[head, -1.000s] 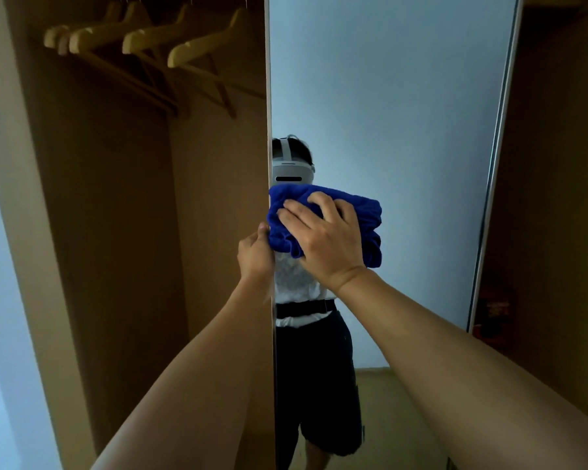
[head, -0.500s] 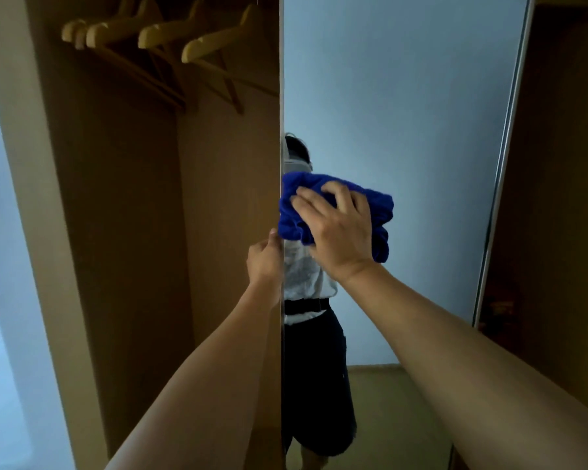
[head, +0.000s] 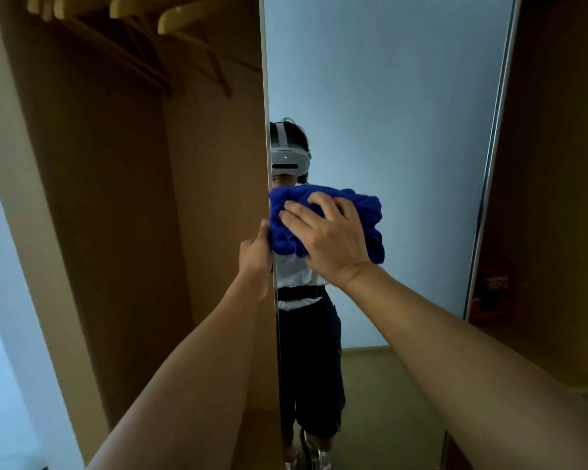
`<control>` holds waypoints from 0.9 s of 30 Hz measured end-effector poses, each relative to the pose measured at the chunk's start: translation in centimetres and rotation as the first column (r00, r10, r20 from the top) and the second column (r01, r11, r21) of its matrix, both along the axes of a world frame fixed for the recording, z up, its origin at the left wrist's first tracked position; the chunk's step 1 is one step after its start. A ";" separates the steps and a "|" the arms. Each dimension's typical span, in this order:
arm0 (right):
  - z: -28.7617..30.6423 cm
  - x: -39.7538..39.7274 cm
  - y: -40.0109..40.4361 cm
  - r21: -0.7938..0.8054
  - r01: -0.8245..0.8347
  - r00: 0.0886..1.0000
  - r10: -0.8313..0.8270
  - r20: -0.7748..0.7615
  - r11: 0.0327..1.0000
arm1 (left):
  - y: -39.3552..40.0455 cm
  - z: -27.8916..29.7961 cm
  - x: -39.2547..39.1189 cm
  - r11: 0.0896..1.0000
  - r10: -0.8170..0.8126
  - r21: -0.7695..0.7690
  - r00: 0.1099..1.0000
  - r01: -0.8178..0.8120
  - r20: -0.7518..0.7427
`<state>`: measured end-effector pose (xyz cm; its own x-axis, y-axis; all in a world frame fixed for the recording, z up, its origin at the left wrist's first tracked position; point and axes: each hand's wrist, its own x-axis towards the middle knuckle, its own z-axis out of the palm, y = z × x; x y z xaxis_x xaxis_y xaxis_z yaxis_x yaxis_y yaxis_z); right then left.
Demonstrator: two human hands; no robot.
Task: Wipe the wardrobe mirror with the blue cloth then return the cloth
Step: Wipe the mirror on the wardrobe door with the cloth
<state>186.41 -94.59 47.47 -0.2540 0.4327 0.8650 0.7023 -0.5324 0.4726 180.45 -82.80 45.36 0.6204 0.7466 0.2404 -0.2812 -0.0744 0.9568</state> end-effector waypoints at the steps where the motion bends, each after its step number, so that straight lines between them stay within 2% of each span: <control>1: 0.9 -0.1 0.1 0.010 0.008 1.000 -0.008 0.005 1.000 | 0.0 -0.1 0.0 1.000 0.003 0.006 1.000 -0.002 -0.030; 5: 3.2 -0.5 0.7 0.081 -0.009 0.997 0.015 -0.079 0.997 | 0.4 -1.7 0.3 0.998 0.049 -0.032 0.990 -0.054 -0.134; 8: 1.7 -0.3 1.1 0.119 -0.046 0.995 0.056 -0.085 0.992 | -0.1 -4.2 0.5 0.993 0.048 -0.097 0.982 -0.066 -0.184; 12: -2.9 0.2 1.3 0.091 -0.054 0.996 0.060 -0.067 0.994 | -0.6 -5.2 0.5 0.987 0.134 -0.076 0.988 -0.140 -0.082; 17: -7.1 -0.4 0.7 0.045 -0.017 0.978 0.025 -0.205 0.999 | -0.5 -5.9 0.4 0.993 0.090 -0.083 0.996 -0.088 0.015; 21: -8.2 -0.7 -0.1 0.014 -0.034 0.968 0.036 -0.248 0.999 | -0.6 -6.0 0.1 0.995 0.066 -0.077 0.996 -0.062 0.058; 27: -7.1 -0.3 -0.8 -0.078 -0.030 0.987 0.017 -0.163 0.996 | -0.8 -7.0 -0.1 0.996 0.061 -0.071 0.998 -0.059 0.022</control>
